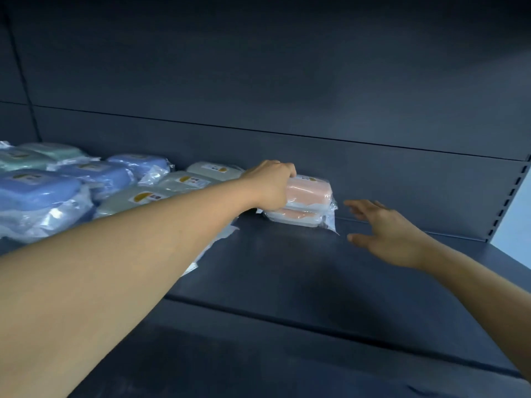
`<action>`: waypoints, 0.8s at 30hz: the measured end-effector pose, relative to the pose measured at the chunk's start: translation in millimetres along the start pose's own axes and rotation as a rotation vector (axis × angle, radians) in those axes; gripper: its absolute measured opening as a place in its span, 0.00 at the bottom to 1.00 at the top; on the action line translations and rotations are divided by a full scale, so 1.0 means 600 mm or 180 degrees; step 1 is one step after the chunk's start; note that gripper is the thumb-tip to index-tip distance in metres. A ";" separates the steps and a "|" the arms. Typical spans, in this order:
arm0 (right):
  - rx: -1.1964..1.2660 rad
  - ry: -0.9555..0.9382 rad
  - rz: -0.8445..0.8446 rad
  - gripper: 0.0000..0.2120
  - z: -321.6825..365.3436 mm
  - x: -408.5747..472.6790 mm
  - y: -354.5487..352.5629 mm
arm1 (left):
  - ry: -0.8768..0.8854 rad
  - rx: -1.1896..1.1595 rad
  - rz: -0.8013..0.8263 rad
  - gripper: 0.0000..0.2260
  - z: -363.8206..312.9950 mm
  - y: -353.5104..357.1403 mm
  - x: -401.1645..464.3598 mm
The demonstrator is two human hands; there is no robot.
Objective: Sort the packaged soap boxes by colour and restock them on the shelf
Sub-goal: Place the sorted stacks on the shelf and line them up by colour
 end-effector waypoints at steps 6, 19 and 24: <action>-0.0118 -0.0026 0.0023 0.30 0.142 -0.068 0.027 | 0.0281 -0.0359 -0.0025 0.22 0.023 -0.025 -0.174; -0.0108 -0.0054 0.0315 0.22 0.433 -0.271 0.240 | 0.0410 -0.0406 0.1003 0.17 0.215 0.030 -0.553; 0.0006 0.0085 0.0989 0.22 0.487 -0.330 0.385 | 0.0210 -0.0378 0.1632 0.20 0.291 0.140 -0.658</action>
Point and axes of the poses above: each hand's wrist, its own x-axis towards the middle knuckle, its own y-axis out of the palm, z = x × y, the point moved 3 cm from there along x, towards the middle knuckle, and after that the axes turned 6 degrees about z, right-handed, at the moved point
